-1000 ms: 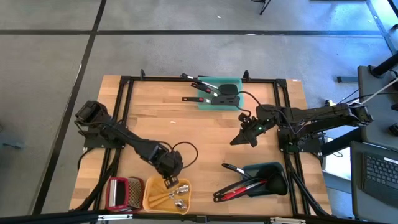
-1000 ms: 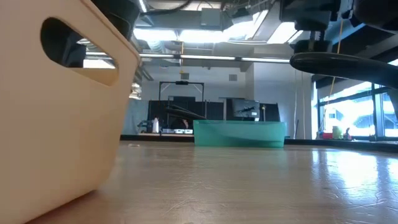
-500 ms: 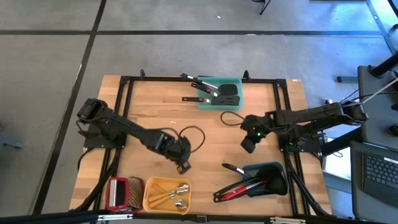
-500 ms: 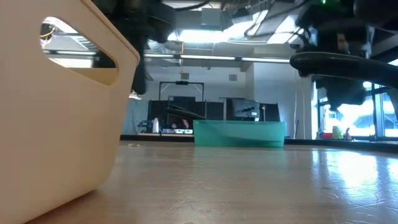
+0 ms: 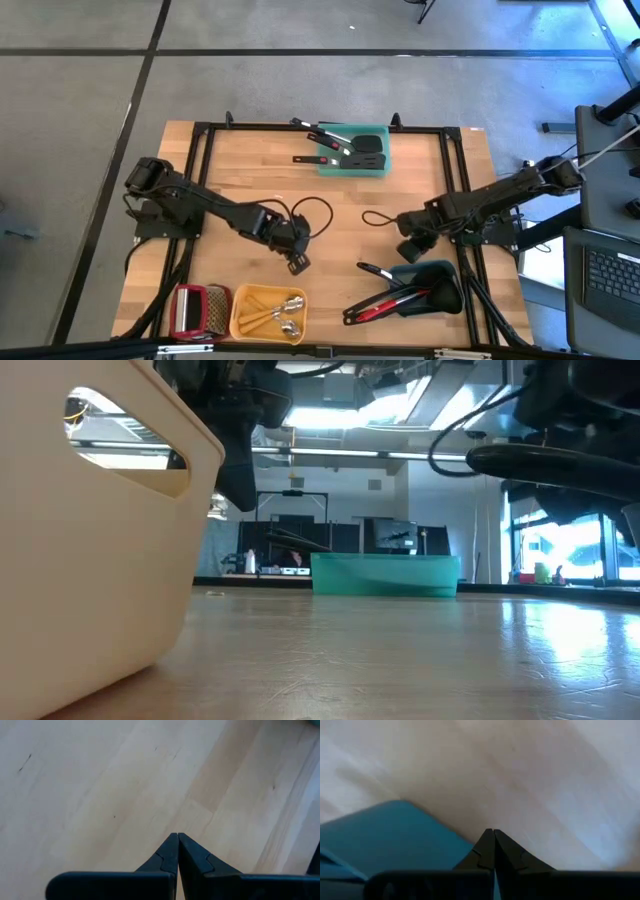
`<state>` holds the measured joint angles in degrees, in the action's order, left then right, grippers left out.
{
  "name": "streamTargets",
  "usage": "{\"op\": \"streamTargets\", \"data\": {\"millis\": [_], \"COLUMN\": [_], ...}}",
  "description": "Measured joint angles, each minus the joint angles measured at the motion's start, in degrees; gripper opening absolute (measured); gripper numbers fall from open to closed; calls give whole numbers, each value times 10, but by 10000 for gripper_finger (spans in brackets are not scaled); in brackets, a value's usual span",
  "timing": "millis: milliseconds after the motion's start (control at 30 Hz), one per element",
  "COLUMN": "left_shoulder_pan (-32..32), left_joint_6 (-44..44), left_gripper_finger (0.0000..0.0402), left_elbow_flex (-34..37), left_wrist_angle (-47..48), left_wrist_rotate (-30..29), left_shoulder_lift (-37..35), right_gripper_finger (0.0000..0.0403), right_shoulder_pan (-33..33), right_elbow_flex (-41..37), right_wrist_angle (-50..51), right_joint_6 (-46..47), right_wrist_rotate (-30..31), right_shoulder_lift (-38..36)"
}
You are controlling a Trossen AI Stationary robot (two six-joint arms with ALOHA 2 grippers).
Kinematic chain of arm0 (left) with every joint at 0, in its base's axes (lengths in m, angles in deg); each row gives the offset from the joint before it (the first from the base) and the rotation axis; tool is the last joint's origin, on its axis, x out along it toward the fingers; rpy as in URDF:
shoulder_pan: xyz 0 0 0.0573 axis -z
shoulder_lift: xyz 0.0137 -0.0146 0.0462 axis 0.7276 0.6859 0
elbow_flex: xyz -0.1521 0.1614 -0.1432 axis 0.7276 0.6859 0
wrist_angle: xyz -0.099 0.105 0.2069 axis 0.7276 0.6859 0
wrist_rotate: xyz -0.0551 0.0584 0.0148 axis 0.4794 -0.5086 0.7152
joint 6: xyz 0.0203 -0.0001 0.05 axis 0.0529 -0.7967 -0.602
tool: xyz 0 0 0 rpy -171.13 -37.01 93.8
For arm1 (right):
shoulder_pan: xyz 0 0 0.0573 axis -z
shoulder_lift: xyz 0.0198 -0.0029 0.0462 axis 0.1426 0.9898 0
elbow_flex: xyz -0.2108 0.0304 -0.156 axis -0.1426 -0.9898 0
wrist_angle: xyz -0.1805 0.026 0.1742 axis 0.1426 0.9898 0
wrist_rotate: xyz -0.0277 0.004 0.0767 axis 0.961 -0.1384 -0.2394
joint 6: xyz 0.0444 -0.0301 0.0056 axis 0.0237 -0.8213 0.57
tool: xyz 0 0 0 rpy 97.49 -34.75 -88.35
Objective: Pick & Place Kitchen Items
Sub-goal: Adjust the yellow and blue bin
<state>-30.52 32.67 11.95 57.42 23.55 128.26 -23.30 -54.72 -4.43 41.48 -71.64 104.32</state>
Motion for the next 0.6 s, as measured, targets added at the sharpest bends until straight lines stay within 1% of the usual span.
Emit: {"op": "streamTargets", "data": {"millis": [133, 600], "left_shoulder_pan": [-2, -2], "left_joint_6": [-1, -15], "left_gripper_finger": [1, 1], "left_elbow_flex": [0, 0], "left_wrist_angle": [-2, -2], "left_wrist_rotate": [-1, -2], "left_shoulder_lift": [0, 0], "right_gripper_finger": [1, 1], "right_shoulder_pan": [-32, -132], "right_elbow_flex": [-5, -5], "right_wrist_angle": [7, -10], "right_joint_6": [47, 147], "right_wrist_rotate": [6, 11], "right_shoulder_lift": [0, 0]}}
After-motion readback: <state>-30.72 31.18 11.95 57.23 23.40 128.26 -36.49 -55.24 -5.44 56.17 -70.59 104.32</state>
